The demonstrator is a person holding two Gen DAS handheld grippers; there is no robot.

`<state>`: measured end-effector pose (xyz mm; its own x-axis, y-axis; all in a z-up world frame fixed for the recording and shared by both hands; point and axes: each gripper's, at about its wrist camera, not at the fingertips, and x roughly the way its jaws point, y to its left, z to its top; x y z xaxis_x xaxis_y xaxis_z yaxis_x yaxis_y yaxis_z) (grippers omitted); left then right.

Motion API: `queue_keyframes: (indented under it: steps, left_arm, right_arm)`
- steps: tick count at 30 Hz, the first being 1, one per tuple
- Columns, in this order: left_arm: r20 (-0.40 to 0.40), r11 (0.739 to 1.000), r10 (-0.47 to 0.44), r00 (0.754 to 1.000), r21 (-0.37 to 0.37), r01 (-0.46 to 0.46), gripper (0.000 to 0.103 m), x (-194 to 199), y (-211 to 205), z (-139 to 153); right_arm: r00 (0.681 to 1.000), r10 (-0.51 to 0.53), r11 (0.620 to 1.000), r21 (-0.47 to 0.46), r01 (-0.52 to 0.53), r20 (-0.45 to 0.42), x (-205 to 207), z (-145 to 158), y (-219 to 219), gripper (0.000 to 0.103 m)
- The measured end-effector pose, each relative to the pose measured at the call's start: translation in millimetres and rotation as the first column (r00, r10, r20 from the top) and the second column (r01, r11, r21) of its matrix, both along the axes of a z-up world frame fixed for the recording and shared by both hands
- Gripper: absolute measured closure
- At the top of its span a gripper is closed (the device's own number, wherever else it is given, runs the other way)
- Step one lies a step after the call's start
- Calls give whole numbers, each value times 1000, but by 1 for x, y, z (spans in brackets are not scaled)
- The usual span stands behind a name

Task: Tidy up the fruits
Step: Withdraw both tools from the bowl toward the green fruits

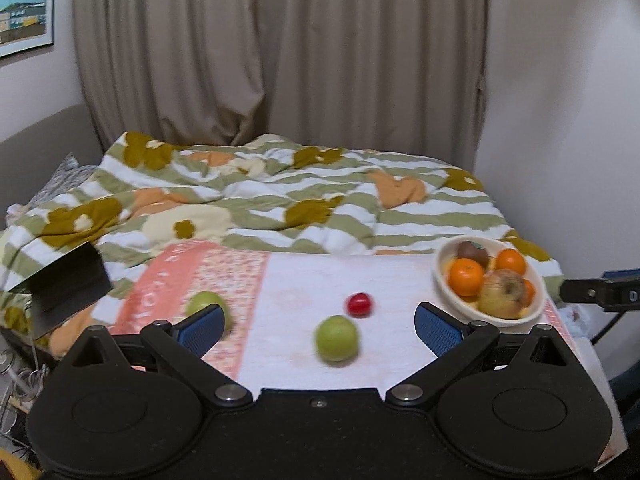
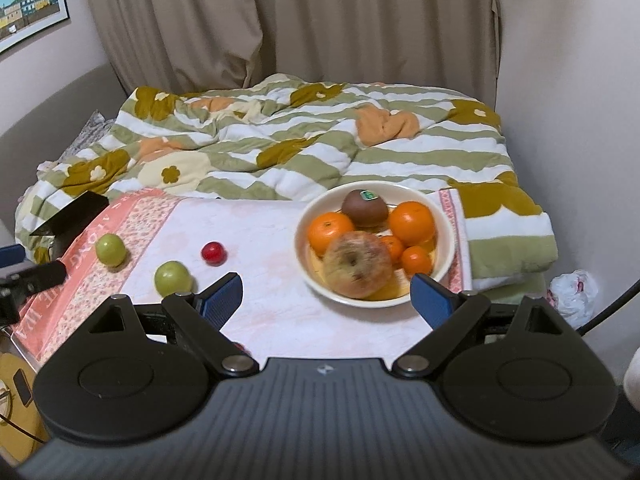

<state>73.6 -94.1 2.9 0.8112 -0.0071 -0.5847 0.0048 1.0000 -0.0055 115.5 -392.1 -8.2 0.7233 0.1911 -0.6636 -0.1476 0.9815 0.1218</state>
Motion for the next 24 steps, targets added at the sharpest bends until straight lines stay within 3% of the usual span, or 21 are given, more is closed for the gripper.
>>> queue_keyframes:
  steps: [7, 24]
  left_arm:
    - [-14, 1000, -15, 1000, 14, 15, 0, 7, 56, -3]
    - [-78, 982, -188, 979, -6, 188, 0, 75, 150, -45]
  right_arm:
    - [997, -59, 998, 16, 60, -41, -8, -11, 45, 0]
    - [978, -186, 982, 6, 188, -92, 12, -49, 159, 0]
